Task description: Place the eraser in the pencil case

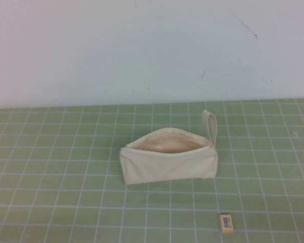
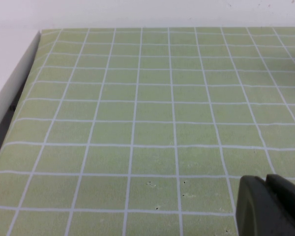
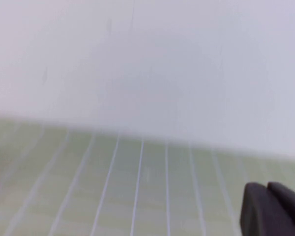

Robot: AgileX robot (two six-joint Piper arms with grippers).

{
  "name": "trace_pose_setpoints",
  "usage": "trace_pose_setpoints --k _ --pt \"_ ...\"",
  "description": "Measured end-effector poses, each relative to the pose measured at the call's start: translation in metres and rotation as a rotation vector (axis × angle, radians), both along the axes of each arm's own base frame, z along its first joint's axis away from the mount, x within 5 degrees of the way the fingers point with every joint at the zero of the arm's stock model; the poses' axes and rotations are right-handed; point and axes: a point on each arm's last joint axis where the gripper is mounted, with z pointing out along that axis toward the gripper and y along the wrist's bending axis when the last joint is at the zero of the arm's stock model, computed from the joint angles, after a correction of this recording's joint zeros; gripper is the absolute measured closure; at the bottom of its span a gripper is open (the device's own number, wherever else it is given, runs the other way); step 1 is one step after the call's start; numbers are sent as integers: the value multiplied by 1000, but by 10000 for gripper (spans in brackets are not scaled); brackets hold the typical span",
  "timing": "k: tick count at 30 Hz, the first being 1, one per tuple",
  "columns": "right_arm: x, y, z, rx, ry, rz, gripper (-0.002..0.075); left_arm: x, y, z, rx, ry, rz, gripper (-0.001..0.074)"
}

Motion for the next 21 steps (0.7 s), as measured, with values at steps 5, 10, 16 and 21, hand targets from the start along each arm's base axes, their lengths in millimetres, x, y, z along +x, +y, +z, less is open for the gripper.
trace_pose_setpoints --k 5,10,16,21 --pt "-2 1 23 -8 -259 8 727 0 0 0 0 0 0 736" --pt "-6 1 35 44 -397 22 727 0 0 0 0 0 0 736" --pt "-11 -1 47 118 -521 20 727 0 0 0 0 0 0 736" --pt "-22 0 91 45 -426 8 727 0 0 0 0 0 0 736"
